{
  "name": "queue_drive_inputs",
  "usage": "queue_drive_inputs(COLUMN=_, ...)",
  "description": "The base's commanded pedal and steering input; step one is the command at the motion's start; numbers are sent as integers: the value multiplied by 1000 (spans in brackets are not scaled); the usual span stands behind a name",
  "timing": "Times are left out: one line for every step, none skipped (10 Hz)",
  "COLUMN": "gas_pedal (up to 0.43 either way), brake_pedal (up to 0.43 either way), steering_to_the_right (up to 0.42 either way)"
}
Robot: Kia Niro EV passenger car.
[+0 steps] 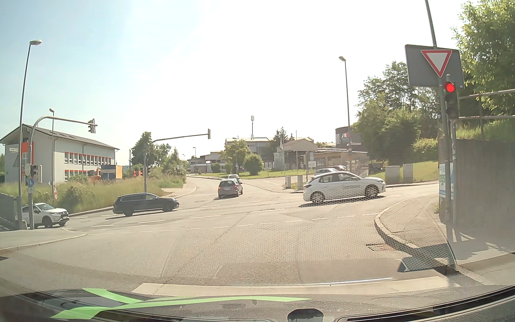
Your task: Follow the waypoints while adhering to traffic rules and regulations
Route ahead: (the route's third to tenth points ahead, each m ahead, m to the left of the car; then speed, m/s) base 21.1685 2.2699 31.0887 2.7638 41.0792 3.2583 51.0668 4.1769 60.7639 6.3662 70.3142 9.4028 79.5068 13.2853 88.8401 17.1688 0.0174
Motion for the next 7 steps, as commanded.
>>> queue_drive_inputs(gas_pedal=0, brake_pedal=220, steering_to_the_right=1)
queue_drive_inputs(gas_pedal=0, brake_pedal=220, steering_to_the_right=1)
queue_drive_inputs(gas_pedal=0, brake_pedal=220, steering_to_the_right=2)
queue_drive_inputs(gas_pedal=0, brake_pedal=220, steering_to_the_right=1)
queue_drive_inputs(gas_pedal=0, brake_pedal=220, steering_to_the_right=2)
queue_drive_inputs(gas_pedal=0, brake_pedal=220, steering_to_the_right=1)
queue_drive_inputs(gas_pedal=0, brake_pedal=220, steering_to_the_right=2)
